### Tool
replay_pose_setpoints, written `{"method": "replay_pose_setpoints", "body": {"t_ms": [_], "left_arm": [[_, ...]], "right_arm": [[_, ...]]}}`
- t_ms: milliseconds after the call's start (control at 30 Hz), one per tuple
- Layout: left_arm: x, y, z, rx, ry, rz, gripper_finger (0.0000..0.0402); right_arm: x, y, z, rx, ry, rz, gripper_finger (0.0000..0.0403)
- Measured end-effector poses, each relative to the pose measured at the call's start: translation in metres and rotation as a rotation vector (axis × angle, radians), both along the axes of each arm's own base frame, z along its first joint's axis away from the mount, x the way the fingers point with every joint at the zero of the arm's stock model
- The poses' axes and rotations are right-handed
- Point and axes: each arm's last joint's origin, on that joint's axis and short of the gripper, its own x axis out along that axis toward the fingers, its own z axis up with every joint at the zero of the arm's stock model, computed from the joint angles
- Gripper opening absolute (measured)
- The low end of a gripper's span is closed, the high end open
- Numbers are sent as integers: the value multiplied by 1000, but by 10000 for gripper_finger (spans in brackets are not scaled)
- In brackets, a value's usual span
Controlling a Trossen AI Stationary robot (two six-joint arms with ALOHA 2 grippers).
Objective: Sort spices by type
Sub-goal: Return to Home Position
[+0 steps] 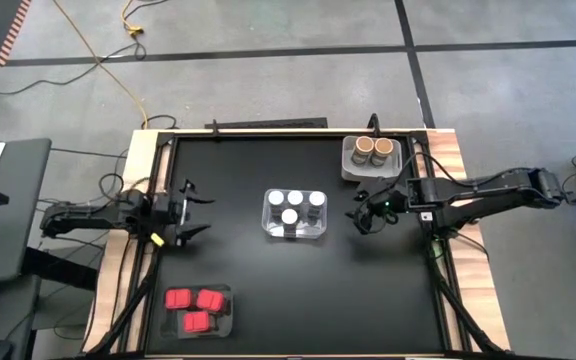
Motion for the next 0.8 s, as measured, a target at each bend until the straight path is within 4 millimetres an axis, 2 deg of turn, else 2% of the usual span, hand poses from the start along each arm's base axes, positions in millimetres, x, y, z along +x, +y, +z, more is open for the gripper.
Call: {"method": "replay_pose_setpoints", "body": {"t_ms": [100, 533, 733, 800], "left_arm": [[-1, 0, 2, 31, -28, -2, 303], [3, 0, -19, -54, 190, -16, 303], [3, 0, -19, -68, 226, 1, 304], [2, 0, -18, -58, 222, 4, 303]], "right_arm": [[1, 2, 1, 0, -9, 12, 320], [-1, 14, 4, -71, -8, 148, 320], [-13, 28, 14, -174, -66, 317, 320], [-22, 29, 11, -193, -75, 330, 320]]}}
